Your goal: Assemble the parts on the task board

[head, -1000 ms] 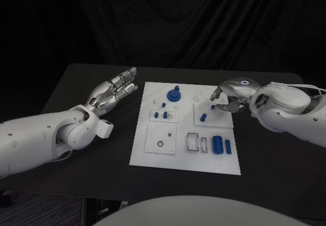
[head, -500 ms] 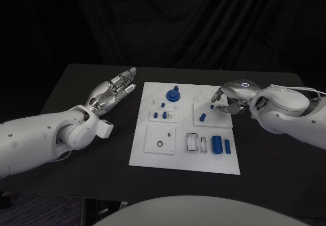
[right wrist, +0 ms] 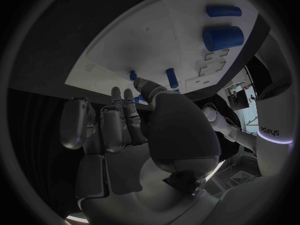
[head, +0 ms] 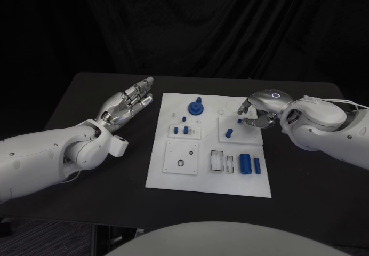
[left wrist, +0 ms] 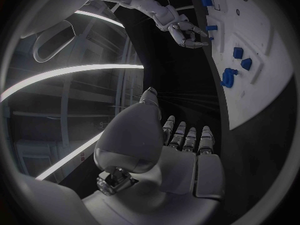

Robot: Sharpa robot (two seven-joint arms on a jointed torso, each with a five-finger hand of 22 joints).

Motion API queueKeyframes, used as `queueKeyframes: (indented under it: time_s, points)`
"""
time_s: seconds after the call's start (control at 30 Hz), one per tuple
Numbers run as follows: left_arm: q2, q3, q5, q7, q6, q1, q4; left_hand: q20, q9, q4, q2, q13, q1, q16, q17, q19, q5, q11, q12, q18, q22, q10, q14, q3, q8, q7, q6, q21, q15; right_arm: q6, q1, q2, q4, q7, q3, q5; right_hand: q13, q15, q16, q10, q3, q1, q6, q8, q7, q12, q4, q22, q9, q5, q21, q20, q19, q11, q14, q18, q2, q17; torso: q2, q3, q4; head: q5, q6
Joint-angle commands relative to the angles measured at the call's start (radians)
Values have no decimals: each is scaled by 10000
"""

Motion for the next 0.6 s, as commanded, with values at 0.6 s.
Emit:
queueKeyframes:
  time_s: [0.6]
  points:
    - [18, 8, -51, 1429, 257, -18, -3, 423, -15, -62, 160, -2, 573, -66, -10, 28, 438, 359, -51, -102, 108, 51, -6, -36, -59, 91, -118, -18, 375, -183, -145, 290, -263, 212, 5, 326, -183, -192, 77, 763, 333, 241, 154, 83, 248, 84, -240, 1647, 75, 408, 127, -144, 129, -182, 168, 76, 75, 76, -2, -6, -8, 19, 1]
